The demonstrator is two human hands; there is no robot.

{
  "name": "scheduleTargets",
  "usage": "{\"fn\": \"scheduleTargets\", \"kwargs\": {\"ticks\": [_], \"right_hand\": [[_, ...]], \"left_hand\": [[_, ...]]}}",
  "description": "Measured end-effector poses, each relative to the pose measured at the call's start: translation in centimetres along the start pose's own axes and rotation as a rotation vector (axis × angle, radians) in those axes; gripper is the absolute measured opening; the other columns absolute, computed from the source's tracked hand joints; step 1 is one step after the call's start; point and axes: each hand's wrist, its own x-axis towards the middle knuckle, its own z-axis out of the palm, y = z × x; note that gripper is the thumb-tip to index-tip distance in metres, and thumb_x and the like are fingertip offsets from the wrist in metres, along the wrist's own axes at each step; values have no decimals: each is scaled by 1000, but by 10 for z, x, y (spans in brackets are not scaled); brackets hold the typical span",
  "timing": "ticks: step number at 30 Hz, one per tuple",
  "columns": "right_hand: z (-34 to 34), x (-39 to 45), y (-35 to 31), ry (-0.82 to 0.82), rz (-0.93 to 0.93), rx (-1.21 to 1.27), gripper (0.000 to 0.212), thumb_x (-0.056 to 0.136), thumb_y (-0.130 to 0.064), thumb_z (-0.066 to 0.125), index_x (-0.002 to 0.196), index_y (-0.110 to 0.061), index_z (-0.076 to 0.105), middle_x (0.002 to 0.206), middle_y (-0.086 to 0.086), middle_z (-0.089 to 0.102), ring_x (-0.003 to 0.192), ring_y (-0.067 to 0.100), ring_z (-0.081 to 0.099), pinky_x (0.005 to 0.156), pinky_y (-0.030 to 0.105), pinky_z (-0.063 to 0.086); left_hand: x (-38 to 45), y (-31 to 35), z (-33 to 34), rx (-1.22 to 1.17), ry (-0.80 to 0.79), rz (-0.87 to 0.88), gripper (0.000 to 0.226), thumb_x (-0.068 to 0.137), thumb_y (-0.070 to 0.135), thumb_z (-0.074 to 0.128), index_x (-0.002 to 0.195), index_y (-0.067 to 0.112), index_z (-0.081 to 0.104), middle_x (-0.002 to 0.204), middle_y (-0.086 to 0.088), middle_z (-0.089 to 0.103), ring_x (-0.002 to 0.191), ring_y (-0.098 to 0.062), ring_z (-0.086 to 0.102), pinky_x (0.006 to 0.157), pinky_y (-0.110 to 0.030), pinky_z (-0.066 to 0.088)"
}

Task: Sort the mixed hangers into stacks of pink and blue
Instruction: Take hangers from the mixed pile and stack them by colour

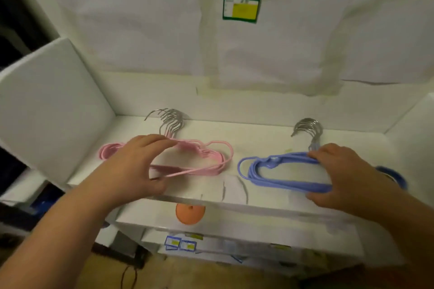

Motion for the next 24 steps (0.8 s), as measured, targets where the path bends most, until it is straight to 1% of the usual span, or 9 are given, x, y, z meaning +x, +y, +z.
{"fn": "scheduleTargets", "kwargs": {"ticks": [2,6,9,12,14,16,20,22,24], "right_hand": [[0,3,-1,-10,2,-11,78,67,-61,69,134,-31,42,114,-13,41,103,7,39,92,26,42],[-1,12,-4,-13,12,7,77,66,-60,70,133,-34,41,113,-17,39,104,5,36,94,26,40],[0,15,-4,-8,20,22,78,67,-58,71,134,-35,39,117,-15,40,106,5,36,94,24,38],[1,17,-3,-1,32,24,78,68,-56,73,135,-34,39,121,-15,39,107,5,36,94,23,37],[1,17,-2,-3,34,32,79,67,-56,73,135,-35,39,120,-16,38,107,5,35,94,24,37],[0,18,1,6,26,32,81,66,-56,73,136,-34,39,121,-15,38,107,6,36,95,25,38],[-3,17,10,13,57,25,83,66,-52,74,139,-32,39,123,-14,38,105,3,31,92,20,32],[-5,16,16,1,76,35,84,65,-50,75,139,-32,38,120,-15,38,105,3,31,91,20,32],[-7,12,25,-13,83,44,82,65,-50,75,137,-32,41,118,-15,39,105,5,34,92,21,34]], "left_hand": [[12,-16,2,9,-11,46,79,62,37,74,136,40,47,135,16,49,124,-10,44,97,-21,31],[36,-37,14,-6,-30,186,75,60,50,62,133,36,51,131,8,55,118,-16,51,101,-32,41],[45,-48,25,-28,-34,203,75,61,52,65,134,41,49,131,10,53,117,-15,50,101,-33,41],[51,-57,31,-41,-32,215,76,61,53,67,133,40,50,133,4,53,118,-22,52,101,-38,42],[52,-60,32,-52,-37,212,76,61,54,67,133,40,50,134,4,53,118,-22,52,102,-39,41],[51,-59,32,-57,-44,211,74,62,57,65,133,40,51,134,4,53,118,-22,52,102,-38,41],[52,-53,29,-32,-41,209,74,67,68,60,134,40,49,135,5,52,120,-23,51,101,-42,43],[52,-45,29,-14,-9,224,73,69,70,58,133,35,50,135,1,53,121,-27,52,99,-46,45],[53,-28,31,-16,35,243,71,72,67,57,132,30,53,136,-3,53,121,-28,51,101,-45,43]]}}
